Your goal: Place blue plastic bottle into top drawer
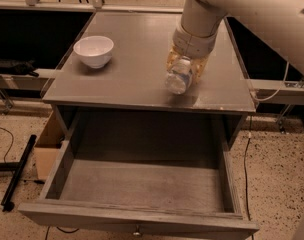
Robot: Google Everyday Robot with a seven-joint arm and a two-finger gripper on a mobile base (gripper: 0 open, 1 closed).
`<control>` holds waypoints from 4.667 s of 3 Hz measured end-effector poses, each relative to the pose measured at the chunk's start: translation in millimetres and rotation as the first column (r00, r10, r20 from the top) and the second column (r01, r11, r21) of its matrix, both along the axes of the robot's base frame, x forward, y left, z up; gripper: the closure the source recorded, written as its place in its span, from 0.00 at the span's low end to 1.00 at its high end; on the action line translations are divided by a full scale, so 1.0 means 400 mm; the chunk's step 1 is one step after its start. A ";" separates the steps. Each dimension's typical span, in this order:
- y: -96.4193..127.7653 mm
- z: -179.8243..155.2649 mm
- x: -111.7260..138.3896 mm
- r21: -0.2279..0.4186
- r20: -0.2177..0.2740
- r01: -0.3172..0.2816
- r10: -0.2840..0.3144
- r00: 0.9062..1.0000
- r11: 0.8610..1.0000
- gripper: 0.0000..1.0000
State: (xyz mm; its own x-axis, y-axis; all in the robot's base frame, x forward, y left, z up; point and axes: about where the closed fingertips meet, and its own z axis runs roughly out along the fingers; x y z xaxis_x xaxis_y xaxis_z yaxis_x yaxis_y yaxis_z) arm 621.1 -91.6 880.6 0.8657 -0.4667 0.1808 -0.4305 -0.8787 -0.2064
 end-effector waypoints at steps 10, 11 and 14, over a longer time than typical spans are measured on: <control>0.010 -0.148 -0.468 -0.108 0.066 0.061 -0.054 0.996 0.992 1.00; 0.048 -0.280 -0.598 -0.136 -0.027 0.028 -0.032 0.999 0.990 1.00; 0.130 -0.272 -0.568 -0.161 -0.023 -0.034 0.031 0.999 0.986 1.00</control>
Offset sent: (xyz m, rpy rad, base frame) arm -0.0473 -0.0163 -0.0162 -0.0253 -0.0016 -0.0062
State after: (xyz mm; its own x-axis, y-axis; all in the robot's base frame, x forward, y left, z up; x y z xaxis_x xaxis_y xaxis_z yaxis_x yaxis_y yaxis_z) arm 393.7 -39.8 772.0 0.8842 -0.4045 0.2336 -0.4039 -0.9133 -0.0526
